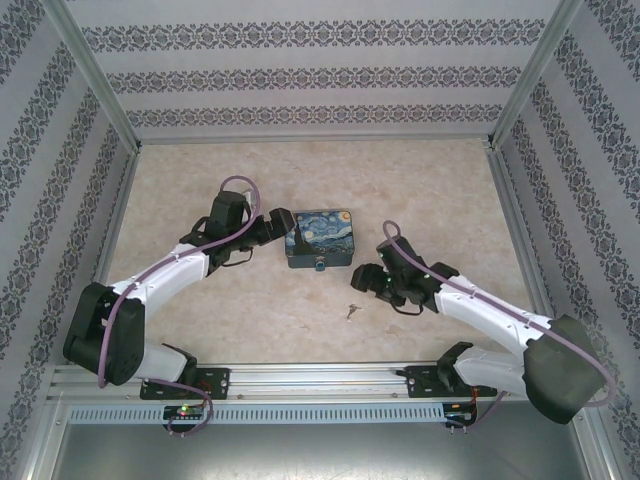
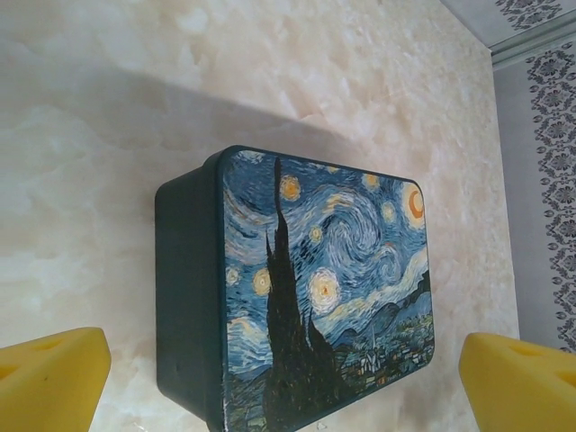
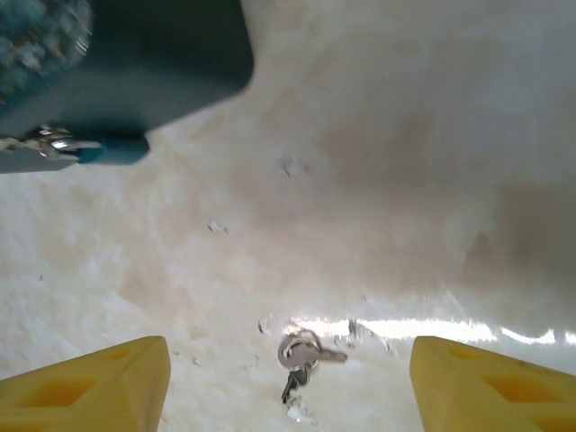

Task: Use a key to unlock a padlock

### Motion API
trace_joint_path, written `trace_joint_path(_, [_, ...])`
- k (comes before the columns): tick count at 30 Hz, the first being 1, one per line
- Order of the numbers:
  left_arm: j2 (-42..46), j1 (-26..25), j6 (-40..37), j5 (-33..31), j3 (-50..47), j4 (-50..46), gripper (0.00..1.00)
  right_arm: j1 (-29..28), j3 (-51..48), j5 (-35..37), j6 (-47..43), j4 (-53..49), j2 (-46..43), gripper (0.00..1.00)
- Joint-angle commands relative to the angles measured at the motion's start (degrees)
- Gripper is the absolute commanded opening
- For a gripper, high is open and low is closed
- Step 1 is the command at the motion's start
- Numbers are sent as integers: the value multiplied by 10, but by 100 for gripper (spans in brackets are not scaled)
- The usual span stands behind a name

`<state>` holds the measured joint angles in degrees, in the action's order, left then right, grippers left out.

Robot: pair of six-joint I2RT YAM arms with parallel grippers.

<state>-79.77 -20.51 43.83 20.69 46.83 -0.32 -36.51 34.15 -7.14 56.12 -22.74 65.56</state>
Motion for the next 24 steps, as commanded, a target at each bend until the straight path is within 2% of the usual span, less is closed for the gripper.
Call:
trace_joint_path(1, [4,5,6,-6,-7,25,99,-39,-8,70,105,-30,-10,68])
trace_joint_path(4, [0,6,8,-6,-15,32,99,-73,0,86,137,-34,9,65])
trace_joint_path(10, [-8,5,24,0,-44,59,99,-124,53,93,144,-39,96,64])
trace_joint_path(18, [-9,6,21,11,-57,63,99,-147,110,99,145,-56,169,61])
trace_joint_path(24, [-4,8,15,13,-63,61,99,-157,124,99,153,-76,177,57])
